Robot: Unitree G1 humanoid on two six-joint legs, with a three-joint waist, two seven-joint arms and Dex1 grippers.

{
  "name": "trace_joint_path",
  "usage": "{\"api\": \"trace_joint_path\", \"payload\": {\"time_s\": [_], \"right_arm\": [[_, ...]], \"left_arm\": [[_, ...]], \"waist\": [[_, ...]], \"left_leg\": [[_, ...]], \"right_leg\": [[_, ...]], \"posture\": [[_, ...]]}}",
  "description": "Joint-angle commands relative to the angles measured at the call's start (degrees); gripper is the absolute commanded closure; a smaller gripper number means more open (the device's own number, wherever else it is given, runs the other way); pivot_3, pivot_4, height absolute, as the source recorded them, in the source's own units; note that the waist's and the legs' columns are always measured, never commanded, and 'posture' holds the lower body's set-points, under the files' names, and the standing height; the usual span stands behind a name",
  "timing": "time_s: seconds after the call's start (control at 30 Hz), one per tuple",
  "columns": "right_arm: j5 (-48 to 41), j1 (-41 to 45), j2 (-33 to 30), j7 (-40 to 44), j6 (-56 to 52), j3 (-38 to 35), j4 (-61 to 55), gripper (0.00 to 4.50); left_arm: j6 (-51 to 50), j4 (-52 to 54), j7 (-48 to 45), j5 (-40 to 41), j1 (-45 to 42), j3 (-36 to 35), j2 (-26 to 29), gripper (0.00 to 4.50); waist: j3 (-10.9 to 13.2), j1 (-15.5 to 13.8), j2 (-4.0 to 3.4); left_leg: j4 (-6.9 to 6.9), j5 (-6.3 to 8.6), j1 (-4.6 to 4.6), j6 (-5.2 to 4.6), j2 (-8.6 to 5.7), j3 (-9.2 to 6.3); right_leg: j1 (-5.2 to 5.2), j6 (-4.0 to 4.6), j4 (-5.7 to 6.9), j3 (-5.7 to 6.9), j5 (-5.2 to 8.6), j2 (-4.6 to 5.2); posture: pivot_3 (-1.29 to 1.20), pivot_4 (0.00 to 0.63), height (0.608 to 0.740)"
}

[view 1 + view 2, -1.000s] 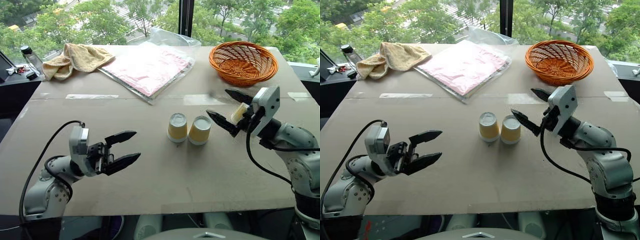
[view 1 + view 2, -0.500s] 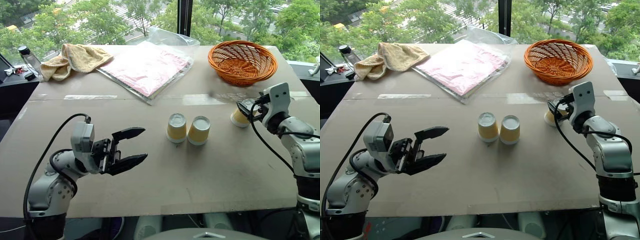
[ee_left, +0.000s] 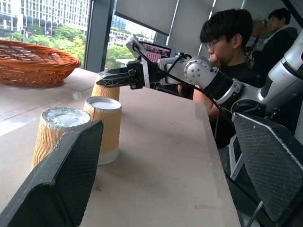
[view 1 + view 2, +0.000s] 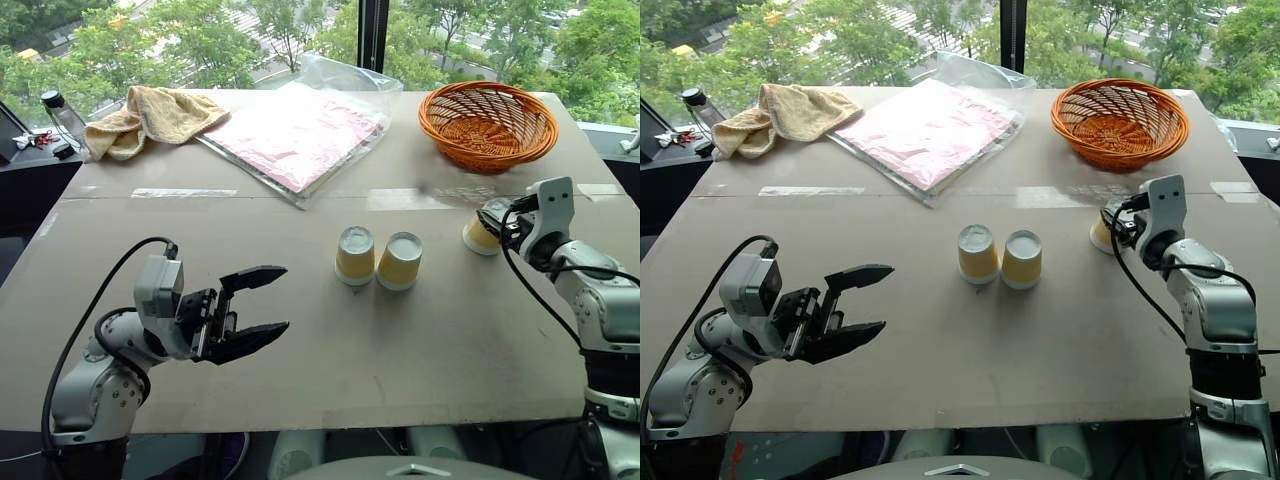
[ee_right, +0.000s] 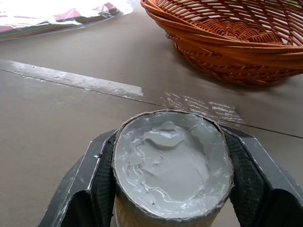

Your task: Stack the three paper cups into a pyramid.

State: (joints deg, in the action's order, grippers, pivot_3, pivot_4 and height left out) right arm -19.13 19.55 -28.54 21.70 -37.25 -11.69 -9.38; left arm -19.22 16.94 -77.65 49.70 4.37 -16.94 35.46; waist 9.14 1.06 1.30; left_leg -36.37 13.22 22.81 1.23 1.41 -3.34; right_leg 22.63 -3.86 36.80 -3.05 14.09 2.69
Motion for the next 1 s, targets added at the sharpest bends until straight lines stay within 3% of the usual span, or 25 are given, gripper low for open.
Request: {"api": "trace_joint_path", "payload": {"time_s": [0.03,0.33,0.5,1.0], "right_arm": [[-3.12,0.94,-1.68,2.93,0.92,-2.16,-5.83,1.86],[-17.03,14.70,-2.91,8.64,-11.03,3.01,-17.83,1.86],[-21.92,20.86,-5.07,11.21,-18.77,8.56,-20.78,1.86],[-18.42,24.01,-5.93,13.06,-18.77,18.34,-20.66,1.86]], "left_arm": [[0.61,-0.67,1.44,0.40,-0.84,-0.59,-0.74,0.00],[8.95,-10.46,-0.75,-2.33,-0.45,-4.84,-3.22,0.00],[5.40,-10.82,-4.83,1.76,2.27,-7.01,-0.82,0.00],[2.27,-10.73,-6.17,3.75,5.80,-11.07,1.24,0.00]], "waist": [[0.01,0.01,-0.02],[0.15,1.25,-0.24],[0.15,1.03,-0.13],[0.17,1.15,-0.14]], "left_leg": [[0.00,0.00,0.00,0.00,0.00,0.00],[0.00,0.00,-0.02,0.00,0.02,-0.04],[0.08,0.00,0.10,0.00,0.04,-0.14],[0.07,0.00,0.12,0.00,0.04,-0.11]], "right_leg": [[0.00,0.00,0.00,0.00,0.00,0.00],[0.02,-0.06,0.02,0.01,-0.04,-0.02],[0.04,-0.02,-0.04,0.16,-0.01,0.00],[0.13,0.00,-0.02,0.15,0.01,0.03]], "posture": [[0.00,0.150,0.740],[0.00,0.150,0.740],[0.00,0.150,0.740],[0.00,0.150,0.740]]}}
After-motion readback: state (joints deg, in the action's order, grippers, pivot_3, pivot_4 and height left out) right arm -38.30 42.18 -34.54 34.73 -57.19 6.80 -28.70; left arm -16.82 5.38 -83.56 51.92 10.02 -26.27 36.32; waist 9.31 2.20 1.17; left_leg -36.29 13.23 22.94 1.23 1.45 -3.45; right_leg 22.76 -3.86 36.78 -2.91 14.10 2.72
